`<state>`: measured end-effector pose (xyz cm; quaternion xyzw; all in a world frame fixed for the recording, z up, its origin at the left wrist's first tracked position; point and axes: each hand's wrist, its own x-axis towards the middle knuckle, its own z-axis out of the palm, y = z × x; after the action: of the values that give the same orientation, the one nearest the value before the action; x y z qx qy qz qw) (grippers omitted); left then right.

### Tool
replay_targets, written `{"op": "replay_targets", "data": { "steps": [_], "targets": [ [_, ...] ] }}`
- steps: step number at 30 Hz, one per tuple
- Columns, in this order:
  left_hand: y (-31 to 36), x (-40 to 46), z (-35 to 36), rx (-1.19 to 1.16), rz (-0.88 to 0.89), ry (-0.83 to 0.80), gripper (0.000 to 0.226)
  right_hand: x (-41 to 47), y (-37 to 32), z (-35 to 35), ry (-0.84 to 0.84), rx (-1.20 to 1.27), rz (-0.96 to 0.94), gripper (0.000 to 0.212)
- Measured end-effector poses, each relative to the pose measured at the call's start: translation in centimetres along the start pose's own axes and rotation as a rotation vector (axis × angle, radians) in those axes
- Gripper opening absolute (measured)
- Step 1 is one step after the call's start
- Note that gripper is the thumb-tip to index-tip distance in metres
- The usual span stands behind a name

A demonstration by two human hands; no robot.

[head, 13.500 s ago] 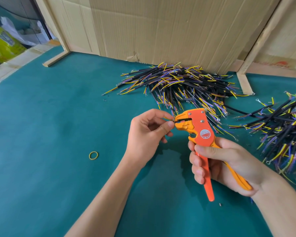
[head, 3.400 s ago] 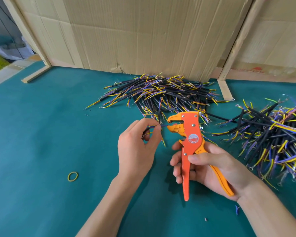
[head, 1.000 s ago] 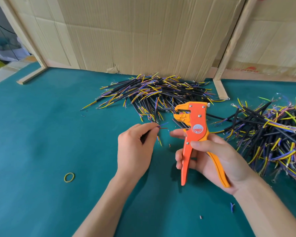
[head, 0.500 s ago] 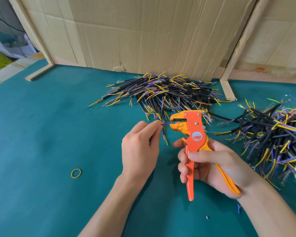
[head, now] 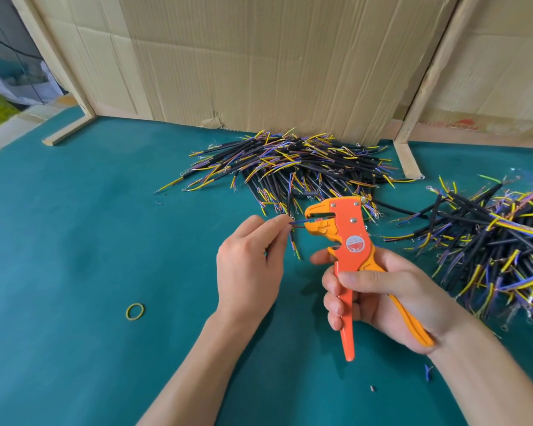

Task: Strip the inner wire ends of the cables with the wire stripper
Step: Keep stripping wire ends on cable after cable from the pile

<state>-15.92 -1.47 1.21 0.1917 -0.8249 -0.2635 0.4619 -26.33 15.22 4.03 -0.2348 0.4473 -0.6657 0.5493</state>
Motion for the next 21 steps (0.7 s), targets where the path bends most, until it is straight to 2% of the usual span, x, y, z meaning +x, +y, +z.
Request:
{"op": "replay_targets", "data": {
  "steps": [3,12,21],
  "targets": [
    [0.00,0.02,0.03,-0.009,0.002,0.000,0.016,-0.06,-0.01,-0.11,-0.014,-0.028,0.003,0.057],
    [0.07,0.05,0.03,0.004,0.012,-0.007,0.015,-0.09,0.02,0.10,0.008,-0.037,0.020,0.038],
    [0.18,0.03,0.12,-0.018,0.003,-0.005,0.015,-0.02,0.13,0.32,0.027,-0.007,0.013,0.031]
  ]
}}
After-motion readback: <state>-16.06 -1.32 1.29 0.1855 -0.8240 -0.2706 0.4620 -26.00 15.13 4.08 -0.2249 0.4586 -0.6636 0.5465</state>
